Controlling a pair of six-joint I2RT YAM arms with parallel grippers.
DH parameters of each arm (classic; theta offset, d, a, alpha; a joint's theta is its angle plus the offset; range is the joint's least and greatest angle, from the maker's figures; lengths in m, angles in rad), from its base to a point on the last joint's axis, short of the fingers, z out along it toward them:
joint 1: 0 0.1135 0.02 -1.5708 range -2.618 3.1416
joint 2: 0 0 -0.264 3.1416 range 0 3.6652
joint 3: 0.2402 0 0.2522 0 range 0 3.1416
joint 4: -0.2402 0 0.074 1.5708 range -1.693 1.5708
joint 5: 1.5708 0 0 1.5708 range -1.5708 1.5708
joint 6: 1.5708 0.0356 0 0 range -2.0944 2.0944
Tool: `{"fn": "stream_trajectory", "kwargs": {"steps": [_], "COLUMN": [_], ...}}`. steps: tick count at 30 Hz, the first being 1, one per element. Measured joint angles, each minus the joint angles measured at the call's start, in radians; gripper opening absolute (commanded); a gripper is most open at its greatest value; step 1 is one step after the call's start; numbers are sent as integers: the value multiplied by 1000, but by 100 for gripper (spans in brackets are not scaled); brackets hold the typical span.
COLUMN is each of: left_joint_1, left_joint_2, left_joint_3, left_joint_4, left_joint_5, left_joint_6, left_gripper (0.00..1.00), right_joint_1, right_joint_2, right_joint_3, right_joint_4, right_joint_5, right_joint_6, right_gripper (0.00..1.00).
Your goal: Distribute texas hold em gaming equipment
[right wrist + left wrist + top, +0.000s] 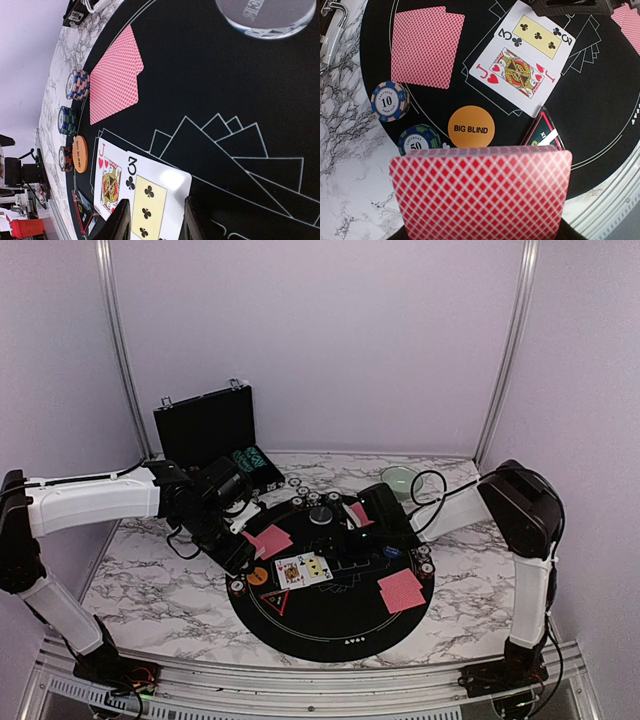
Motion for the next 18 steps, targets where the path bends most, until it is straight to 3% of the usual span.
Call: {"fn": "stream_trajectory", "kwargs": {"steps": [8, 18], "left_joint_1": [0, 0], "left_joint_2": [0, 6], "left_joint_3": [0, 15], "left_joint_4": [0, -1], "left_joint_5": [8, 26], "left_joint_6": [0, 3], "left_gripper": [50, 50], "right_joint_1": [-2, -8], "right_joint_2": [-15, -105], "right_joint_3": [-21, -28], "right_joint_4": [9, -44], "right_joint_5": [14, -12], "right_joint_6": [8, 14], "right_gripper": [38, 58]}}
